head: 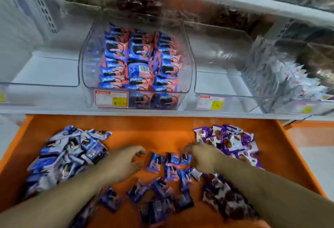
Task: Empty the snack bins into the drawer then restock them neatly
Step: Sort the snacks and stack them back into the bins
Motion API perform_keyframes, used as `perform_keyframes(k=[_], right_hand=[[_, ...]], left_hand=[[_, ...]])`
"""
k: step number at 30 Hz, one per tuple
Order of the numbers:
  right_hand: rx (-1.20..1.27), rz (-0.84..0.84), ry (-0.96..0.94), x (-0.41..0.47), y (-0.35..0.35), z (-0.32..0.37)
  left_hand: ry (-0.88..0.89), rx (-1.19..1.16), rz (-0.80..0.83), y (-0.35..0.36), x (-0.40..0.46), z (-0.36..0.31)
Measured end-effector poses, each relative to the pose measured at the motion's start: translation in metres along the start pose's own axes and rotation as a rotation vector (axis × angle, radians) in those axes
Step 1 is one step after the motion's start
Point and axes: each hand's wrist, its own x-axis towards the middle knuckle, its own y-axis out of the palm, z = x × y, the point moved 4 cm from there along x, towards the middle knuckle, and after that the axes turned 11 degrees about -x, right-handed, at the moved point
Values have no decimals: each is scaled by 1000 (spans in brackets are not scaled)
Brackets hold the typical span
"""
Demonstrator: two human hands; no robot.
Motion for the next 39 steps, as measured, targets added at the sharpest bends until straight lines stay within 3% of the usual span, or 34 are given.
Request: perform_keyframes(k=[5,11,16,21,26,30,35,39], right_hand=[[50,-8,150,63,58,-36],[-144,35,148,99,93,-30],[45,-1,206,102,89,-30],[361,-1,196,80,41,-28],[618,53,-14,19,-55,19],[683,-42,-142,-42,-122,58],[905,-214,-151,-114,-182,74],[1012,-381,-199,-147,-211,83]], left_hand=[[-38,33,-13,62,66,44],[-55,73,0,114,124,76],[-95,78,-29,113,132,73],[-149,-161,-56,69,93,57],[-148,-424,-26,6,33,2],[-82,-506,-67,-34,-16,-53],[74,-802,-220,-78,-80,-107],[206,-815,-326,-116,-111,-132]])
